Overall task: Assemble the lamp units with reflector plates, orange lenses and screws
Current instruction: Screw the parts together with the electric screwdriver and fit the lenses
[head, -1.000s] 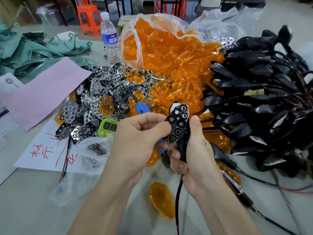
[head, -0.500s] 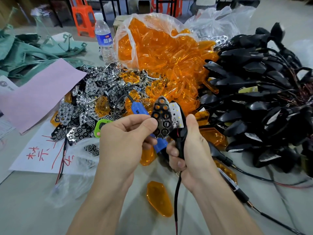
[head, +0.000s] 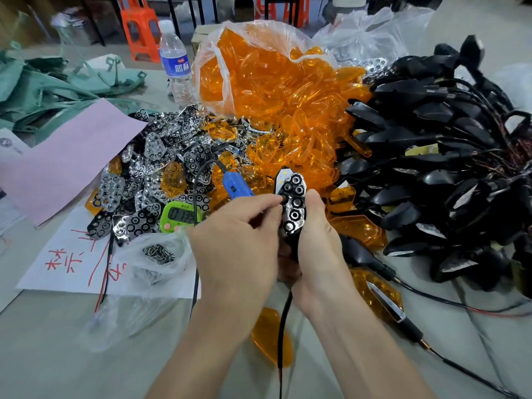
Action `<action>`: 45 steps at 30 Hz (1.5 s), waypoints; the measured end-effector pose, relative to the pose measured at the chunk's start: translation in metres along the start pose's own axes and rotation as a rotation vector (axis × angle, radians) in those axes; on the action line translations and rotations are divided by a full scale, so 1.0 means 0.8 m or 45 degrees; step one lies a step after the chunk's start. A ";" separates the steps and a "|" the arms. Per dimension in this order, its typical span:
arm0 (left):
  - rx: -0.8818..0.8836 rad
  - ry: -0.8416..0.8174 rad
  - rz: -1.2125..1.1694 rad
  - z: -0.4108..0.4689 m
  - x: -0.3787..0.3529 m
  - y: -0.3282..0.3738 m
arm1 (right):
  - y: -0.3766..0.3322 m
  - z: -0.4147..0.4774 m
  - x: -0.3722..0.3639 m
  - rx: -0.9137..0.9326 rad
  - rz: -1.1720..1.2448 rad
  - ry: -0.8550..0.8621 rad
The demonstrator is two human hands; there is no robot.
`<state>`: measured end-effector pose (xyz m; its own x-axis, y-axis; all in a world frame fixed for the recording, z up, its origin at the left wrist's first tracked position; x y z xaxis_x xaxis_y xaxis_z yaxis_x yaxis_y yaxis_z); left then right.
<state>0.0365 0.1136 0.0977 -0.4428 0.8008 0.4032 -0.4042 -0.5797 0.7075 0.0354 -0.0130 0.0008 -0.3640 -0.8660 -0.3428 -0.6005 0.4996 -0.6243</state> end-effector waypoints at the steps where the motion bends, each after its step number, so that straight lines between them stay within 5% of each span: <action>1: -0.097 -0.047 0.105 -0.002 -0.001 0.015 | 0.000 -0.001 0.001 0.003 -0.004 0.011; 6: -0.371 -0.248 0.504 -0.005 -0.009 0.058 | 0.000 -0.003 0.009 0.000 -0.003 0.070; 11: -0.022 -0.602 0.449 -0.004 -0.027 0.016 | 0.006 -0.004 0.014 0.005 -0.021 0.128; 18: -0.127 -0.518 0.607 -0.004 -0.020 0.043 | 0.004 -0.001 0.013 0.016 -0.029 0.080; 22: -0.011 -0.225 0.254 -0.003 0.009 0.030 | 0.006 0.003 0.018 -0.033 0.007 0.061; 27: 0.601 -0.068 -0.738 -0.011 -0.015 -0.036 | 0.009 0.001 0.019 -0.045 0.028 0.012; 32: 0.676 -0.041 -0.615 -0.025 -0.024 -0.064 | 0.005 -0.001 0.013 -0.011 0.033 -0.027; 39: 0.184 -0.381 -0.119 -0.005 -0.013 -0.036 | 0.007 0.000 0.017 -0.015 0.024 -0.022; 42: 0.109 -0.533 -0.232 0.000 -0.017 -0.029 | 0.012 0.006 0.026 -0.030 0.026 0.029; 45: 0.264 -0.254 -0.649 0.004 -0.008 -0.035 | 0.011 0.006 0.022 0.011 0.047 -0.024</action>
<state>0.0536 0.1255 0.0772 -0.0662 0.9954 0.0697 -0.3525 -0.0887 0.9316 0.0271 -0.0244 -0.0139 -0.3724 -0.8474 -0.3785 -0.5806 0.5309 -0.6173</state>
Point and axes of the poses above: each hand's wrist, its own z-axis towards the middle knuckle, its own x-axis out of the back of the hand, y = z × x, the point moved 10 cm from there along z, towards the middle knuckle, and after that the axes turned 14 degrees about -x, right-handed, at the moved point
